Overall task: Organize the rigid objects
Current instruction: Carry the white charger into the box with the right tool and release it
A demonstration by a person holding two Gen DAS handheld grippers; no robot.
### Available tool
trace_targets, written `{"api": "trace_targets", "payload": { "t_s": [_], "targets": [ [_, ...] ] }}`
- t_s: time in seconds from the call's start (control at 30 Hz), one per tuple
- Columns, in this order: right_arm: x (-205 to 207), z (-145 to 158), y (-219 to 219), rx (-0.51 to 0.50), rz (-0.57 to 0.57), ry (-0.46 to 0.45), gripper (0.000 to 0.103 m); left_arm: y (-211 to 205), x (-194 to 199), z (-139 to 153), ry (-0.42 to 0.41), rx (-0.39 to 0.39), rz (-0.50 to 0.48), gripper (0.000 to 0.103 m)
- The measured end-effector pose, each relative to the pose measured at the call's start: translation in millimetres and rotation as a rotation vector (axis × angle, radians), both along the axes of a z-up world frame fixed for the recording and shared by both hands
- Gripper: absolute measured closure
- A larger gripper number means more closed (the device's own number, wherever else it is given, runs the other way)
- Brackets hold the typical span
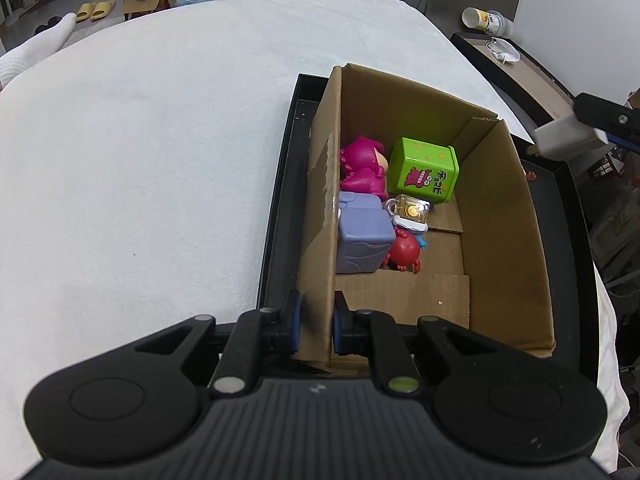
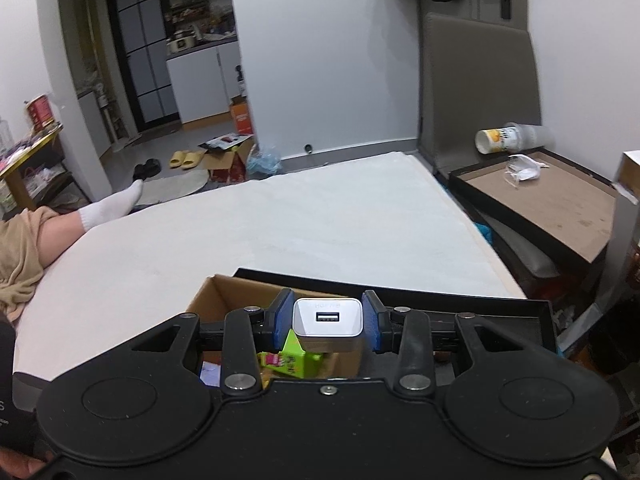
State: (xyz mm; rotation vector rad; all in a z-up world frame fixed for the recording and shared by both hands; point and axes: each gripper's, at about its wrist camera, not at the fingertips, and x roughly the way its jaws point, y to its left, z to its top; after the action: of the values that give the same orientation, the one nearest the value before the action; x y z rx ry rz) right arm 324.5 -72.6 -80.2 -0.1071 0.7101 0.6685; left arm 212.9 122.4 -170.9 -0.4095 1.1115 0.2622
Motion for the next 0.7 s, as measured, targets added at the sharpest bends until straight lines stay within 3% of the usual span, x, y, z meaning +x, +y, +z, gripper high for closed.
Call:
{"api": "trace_targets", "payload": {
  "t_s": [0.2,0.7],
  "targets": [
    [-5.1,-11.6,18.7,-0.034,0.047,0.019,0.067,3.4,-1.8,-1.2,-0.008,-0.014,0.001,0.089],
    [-27.8,-39.1,55.4,-0.226,0.129,0.053,0.067,12.0,-3.5,-2.5,-0.018,-0.066,0.011,0.088]
  ]
}}
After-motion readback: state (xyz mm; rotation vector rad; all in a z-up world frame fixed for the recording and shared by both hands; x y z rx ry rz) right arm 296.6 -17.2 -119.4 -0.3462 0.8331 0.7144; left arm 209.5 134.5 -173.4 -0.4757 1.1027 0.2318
